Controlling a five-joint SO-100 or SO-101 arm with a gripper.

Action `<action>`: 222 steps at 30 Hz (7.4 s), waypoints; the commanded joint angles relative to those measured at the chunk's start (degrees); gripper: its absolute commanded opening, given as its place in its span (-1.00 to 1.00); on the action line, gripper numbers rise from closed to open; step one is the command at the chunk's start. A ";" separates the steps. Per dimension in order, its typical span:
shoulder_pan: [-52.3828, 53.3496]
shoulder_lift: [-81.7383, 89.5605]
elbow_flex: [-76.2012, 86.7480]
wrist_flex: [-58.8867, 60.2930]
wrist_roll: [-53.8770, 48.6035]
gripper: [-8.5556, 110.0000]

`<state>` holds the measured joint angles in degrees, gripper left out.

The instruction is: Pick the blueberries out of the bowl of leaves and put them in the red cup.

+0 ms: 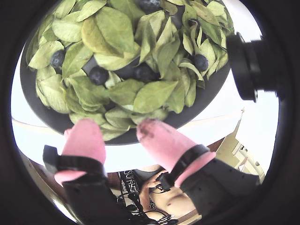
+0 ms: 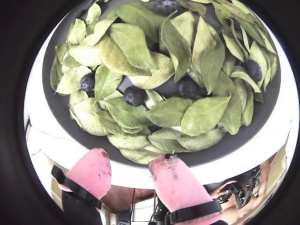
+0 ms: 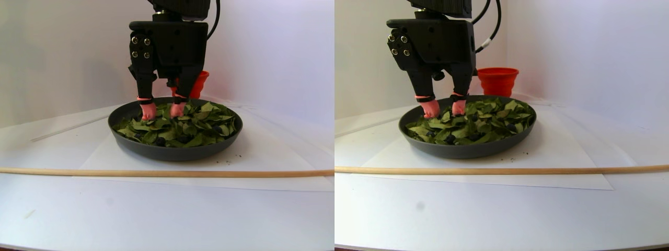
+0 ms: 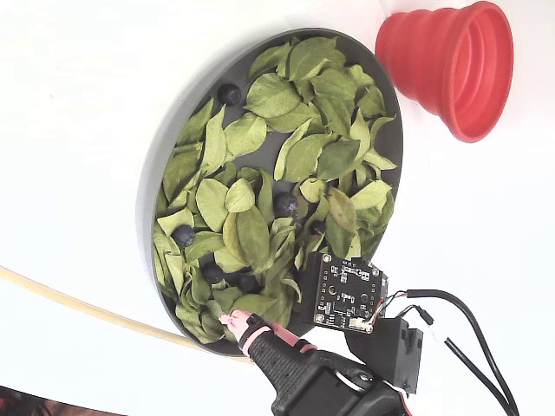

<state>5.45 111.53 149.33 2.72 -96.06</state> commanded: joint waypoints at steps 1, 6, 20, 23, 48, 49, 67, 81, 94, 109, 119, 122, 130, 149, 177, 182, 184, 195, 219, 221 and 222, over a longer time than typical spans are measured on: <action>-0.53 -1.41 -2.72 -2.64 -0.44 -0.58; -0.79 -3.87 -3.69 -3.96 -0.62 -0.58; -1.05 -10.72 -6.77 -8.00 -1.14 -0.58; -0.97 -12.48 -7.47 -8.88 -1.23 -0.58; -2.20 -20.04 -11.25 -13.62 -0.62 -0.58; -2.20 -20.39 -11.43 -13.71 -0.62 -0.58; -1.76 -22.94 -12.74 -14.94 -1.76 -0.58; -1.41 -24.52 -12.57 -16.26 -2.99 -0.58; -1.14 -27.33 -12.92 -18.72 -3.69 -0.59; -1.05 -28.83 -13.62 -19.78 -4.13 -0.65; -1.14 -28.48 -13.10 -19.78 -4.39 -0.67; -1.23 -27.86 -12.74 -19.78 -4.22 -0.67; -1.58 -24.26 -10.02 -19.78 -3.60 -0.68; -1.41 -16.17 -8.88 -16.52 -2.55 -0.68; 0.70 -2.11 -7.38 -7.47 -4.92 -0.68; 1.32 1.23 -7.65 -5.98 -5.71 -0.68; 1.58 2.46 -8.09 -5.36 -6.06 -0.68; 2.37 5.89 -10.55 -4.48 -7.47 -0.68; 3.08 1.76 -20.83 -8.53 -9.84 -0.68; 3.34 1.14 -21.62 -9.14 -9.76 -0.68; 3.52 0.97 -21.88 -9.40 -9.76 -0.68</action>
<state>7.91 111.80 131.48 -5.27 -105.38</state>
